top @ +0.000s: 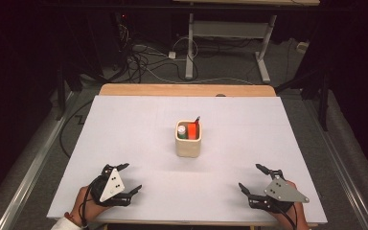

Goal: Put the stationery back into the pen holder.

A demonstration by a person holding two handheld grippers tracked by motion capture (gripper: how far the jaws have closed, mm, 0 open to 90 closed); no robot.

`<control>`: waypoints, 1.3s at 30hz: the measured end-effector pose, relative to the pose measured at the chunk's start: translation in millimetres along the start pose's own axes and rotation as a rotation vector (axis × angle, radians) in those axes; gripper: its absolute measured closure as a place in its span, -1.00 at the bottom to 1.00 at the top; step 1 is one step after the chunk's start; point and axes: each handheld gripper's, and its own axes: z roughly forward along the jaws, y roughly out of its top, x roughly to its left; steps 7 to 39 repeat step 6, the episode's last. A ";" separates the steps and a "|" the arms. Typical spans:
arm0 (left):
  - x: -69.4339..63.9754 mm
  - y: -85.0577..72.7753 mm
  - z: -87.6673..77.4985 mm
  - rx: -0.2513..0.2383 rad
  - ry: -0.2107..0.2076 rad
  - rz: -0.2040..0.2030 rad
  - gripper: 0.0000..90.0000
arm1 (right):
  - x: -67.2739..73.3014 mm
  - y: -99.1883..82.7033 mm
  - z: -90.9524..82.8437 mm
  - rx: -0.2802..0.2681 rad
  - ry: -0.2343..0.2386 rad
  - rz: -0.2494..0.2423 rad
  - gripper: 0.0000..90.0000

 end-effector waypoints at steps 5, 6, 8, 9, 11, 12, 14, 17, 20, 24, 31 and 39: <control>0.8 0.4 -0.3 -0.003 0.000 -0.003 -0.59 | 0.0 -0.4 1.1 0.002 0.005 -0.001 -0.58; 1.2 0.7 -0.3 -0.004 -0.001 -0.005 -0.59 | -0.2 -0.4 1.2 0.001 0.004 0.000 -0.58; 1.2 0.7 -0.3 -0.004 -0.001 -0.005 -0.59 | -0.2 -0.4 1.2 0.001 0.004 0.000 -0.58; 1.2 0.7 -0.3 -0.004 -0.001 -0.005 -0.59 | -0.2 -0.4 1.2 0.001 0.004 0.000 -0.58; 1.2 0.7 -0.3 -0.004 -0.001 -0.005 -0.59 | -0.2 -0.4 1.2 0.001 0.004 0.000 -0.58; 1.2 0.7 -0.3 -0.004 -0.001 -0.005 -0.59 | -0.2 -0.4 1.2 0.001 0.004 0.000 -0.58; 1.2 0.7 -0.3 -0.004 -0.001 -0.005 -0.59 | -0.2 -0.4 1.2 0.001 0.004 0.000 -0.58; 1.2 0.7 -0.3 -0.004 -0.001 -0.005 -0.59 | -0.2 -0.4 1.2 0.001 0.004 0.000 -0.58; 1.2 0.7 -0.3 -0.004 -0.001 -0.005 -0.59 | -0.2 -0.4 1.2 0.001 0.004 0.000 -0.58; 1.2 0.7 -0.3 -0.004 -0.001 -0.005 -0.59 | -0.2 -0.4 1.2 0.001 0.004 0.000 -0.58; 1.2 0.7 -0.3 -0.004 -0.001 -0.005 -0.59 | -0.2 -0.4 1.2 0.001 0.004 0.000 -0.58; 1.2 0.7 -0.3 -0.004 -0.001 -0.005 -0.59 | -0.2 -0.4 1.2 0.001 0.004 0.000 -0.58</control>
